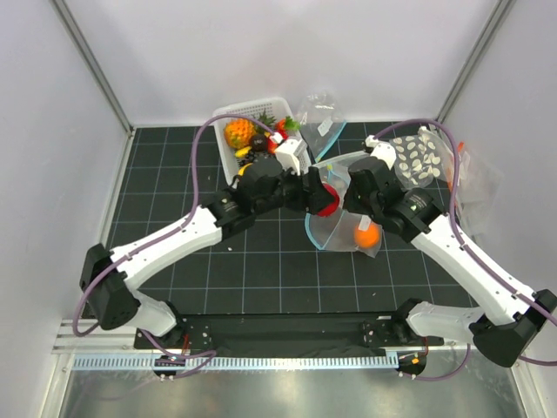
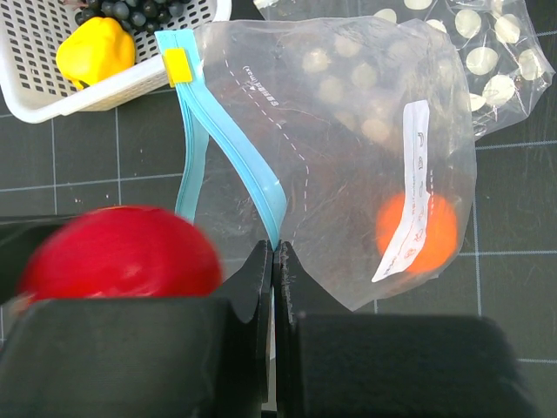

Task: Place the food in the zip-top bag and seal the zipper
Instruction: Place the fake fruit in the zipper food storage bag.

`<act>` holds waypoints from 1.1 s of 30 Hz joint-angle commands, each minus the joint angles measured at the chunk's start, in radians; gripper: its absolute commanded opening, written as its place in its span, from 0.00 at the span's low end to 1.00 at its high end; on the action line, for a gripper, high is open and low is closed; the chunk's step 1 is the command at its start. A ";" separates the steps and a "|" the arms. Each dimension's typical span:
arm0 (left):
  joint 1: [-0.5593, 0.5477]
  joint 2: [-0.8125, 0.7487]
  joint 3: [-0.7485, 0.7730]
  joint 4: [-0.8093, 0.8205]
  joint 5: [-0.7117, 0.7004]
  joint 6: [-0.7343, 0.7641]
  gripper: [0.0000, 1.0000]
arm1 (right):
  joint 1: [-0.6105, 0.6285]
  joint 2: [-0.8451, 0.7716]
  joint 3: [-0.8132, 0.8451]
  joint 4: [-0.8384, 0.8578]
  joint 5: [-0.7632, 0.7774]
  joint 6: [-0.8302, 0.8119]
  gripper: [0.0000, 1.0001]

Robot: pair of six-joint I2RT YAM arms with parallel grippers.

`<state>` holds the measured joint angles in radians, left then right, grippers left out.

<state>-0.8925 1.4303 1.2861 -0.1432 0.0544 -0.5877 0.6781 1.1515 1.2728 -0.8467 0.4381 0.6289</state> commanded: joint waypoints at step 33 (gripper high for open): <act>0.027 0.055 0.185 -0.177 -0.160 0.120 1.00 | -0.003 -0.125 -0.032 0.008 0.057 0.002 0.01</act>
<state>-0.9272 1.5181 1.4189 -0.2665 -0.0563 -0.5129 0.6785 1.0504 1.2415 -0.8539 0.4698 0.6334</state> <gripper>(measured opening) 0.996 0.044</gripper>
